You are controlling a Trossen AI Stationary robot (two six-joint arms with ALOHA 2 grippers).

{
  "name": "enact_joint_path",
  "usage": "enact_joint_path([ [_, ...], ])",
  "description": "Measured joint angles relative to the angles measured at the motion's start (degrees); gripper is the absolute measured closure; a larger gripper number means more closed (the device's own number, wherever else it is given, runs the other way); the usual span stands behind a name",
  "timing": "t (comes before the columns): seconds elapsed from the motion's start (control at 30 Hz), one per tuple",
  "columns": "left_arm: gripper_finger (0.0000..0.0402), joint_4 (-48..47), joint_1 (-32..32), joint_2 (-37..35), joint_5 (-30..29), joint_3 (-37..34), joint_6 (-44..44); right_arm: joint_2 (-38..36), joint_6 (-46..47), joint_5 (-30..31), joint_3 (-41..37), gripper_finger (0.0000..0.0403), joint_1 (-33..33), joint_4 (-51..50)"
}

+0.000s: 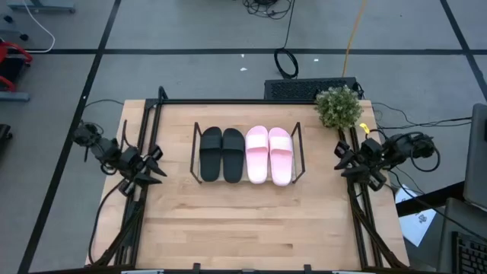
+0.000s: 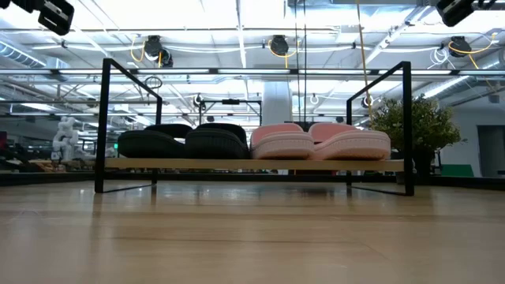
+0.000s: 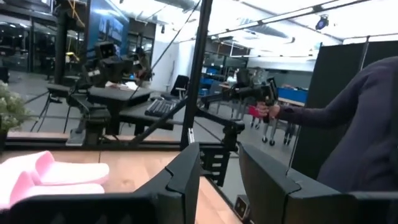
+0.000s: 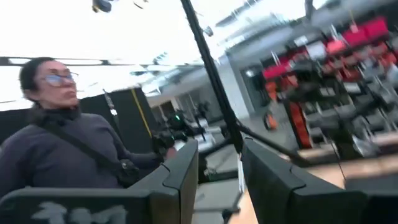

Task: Pick and place slides into the shelf
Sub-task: Return to Home Position

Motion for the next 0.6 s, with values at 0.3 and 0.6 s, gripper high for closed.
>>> enact_joint_path([
  [0.3, 0.0289, 6.6, 0.0, 0.0, 1.3, -6.9, -1.6, -2.1, 2.3, -1.9, -6.3, 0.0287, 0.0, 4.3],
  [0.6, 0.0289, 6.6, 0.0, 0.0, 4.6, -11.1, -5.2, -2.2, 5.3, -4.2, -18.5, 0.0287, 0.0, 19.0],
])
